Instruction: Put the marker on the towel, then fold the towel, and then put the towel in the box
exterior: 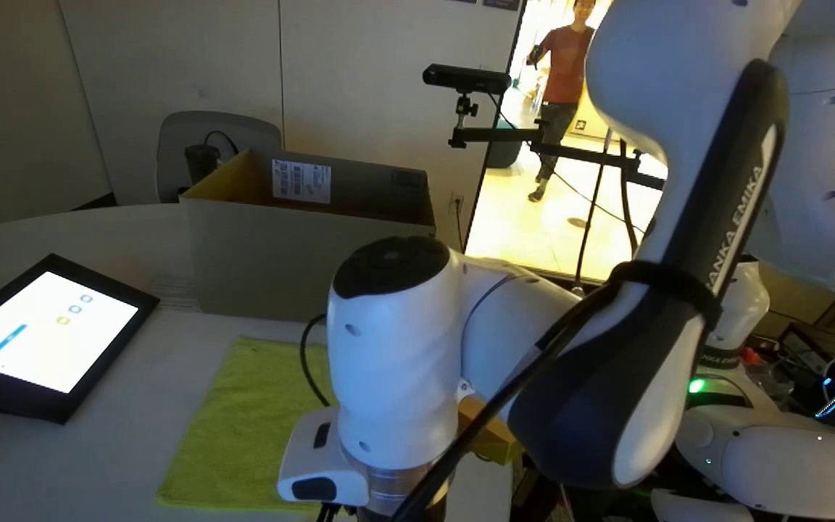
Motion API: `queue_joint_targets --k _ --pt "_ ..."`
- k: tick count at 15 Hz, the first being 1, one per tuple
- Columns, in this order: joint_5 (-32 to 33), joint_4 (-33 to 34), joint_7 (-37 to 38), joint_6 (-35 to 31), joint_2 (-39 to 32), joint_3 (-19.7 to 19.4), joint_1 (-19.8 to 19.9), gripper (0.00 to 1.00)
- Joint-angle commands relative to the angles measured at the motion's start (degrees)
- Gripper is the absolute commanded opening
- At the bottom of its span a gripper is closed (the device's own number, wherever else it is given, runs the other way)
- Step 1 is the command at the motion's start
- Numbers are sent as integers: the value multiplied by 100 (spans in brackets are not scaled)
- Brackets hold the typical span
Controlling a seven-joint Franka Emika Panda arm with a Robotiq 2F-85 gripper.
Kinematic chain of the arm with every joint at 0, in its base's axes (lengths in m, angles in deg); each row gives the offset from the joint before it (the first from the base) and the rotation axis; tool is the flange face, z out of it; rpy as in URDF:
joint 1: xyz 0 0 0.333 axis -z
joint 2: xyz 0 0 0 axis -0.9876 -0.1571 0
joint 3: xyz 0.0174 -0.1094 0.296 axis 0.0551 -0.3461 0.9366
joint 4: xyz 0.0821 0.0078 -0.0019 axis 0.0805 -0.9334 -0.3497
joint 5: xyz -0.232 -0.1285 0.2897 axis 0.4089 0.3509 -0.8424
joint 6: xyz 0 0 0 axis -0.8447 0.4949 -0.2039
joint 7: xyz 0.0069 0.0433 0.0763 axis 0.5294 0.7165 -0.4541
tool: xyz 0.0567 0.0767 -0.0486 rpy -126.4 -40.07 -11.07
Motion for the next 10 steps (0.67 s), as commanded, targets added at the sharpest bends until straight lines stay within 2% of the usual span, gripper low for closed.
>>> queue_joint_targets --k 1,5,10 --pt "563 593 -753 270 -583 74 68 100" --pt "1097 982 -1538 196 -1004 126 160 100" --pt "1429 1599 -2030 123 -1464 45 180 100"
